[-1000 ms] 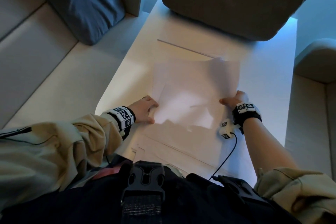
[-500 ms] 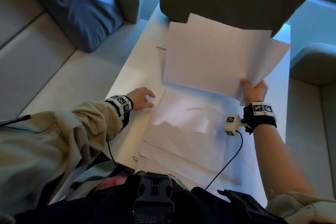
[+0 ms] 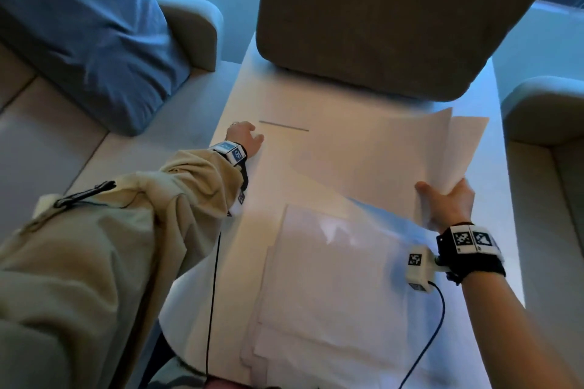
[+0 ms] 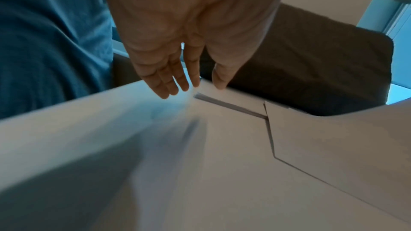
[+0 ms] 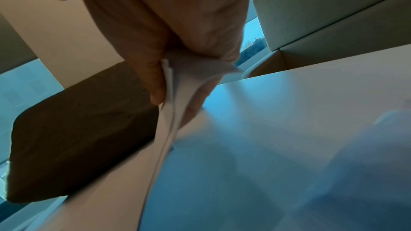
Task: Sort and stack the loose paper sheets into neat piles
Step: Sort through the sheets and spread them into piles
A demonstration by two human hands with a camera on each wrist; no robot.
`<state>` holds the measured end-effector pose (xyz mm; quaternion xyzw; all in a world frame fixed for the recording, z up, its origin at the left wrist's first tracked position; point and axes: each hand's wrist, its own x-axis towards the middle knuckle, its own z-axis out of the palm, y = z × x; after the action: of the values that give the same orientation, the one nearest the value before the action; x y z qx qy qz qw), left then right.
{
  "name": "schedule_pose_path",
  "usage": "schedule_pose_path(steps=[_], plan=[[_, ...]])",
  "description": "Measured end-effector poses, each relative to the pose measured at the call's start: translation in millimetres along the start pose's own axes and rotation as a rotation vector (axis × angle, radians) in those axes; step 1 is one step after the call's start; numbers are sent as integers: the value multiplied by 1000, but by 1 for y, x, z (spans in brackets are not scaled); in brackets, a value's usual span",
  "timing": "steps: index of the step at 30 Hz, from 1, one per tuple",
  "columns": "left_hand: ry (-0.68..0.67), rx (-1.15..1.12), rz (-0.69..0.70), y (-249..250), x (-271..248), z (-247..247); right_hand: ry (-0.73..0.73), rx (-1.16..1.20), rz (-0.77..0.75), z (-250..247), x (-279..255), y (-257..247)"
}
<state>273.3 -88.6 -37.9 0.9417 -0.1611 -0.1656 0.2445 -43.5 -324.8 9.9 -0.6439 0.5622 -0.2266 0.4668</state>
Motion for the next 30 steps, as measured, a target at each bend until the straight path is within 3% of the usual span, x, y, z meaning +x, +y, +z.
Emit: schedule_pose_path(steps=[10,20,24,30], plan=[[119,-76,-128,44,62,30,61,-80,37,6,15,16],[-15,51,-247,63,70,21,57,-43,76,8,8,20],[-19,271,-218,74,68,17,50,-11,57,2,4,15],[-88,383,-74,87,65,7,42,25,45,-3,-7,7]])
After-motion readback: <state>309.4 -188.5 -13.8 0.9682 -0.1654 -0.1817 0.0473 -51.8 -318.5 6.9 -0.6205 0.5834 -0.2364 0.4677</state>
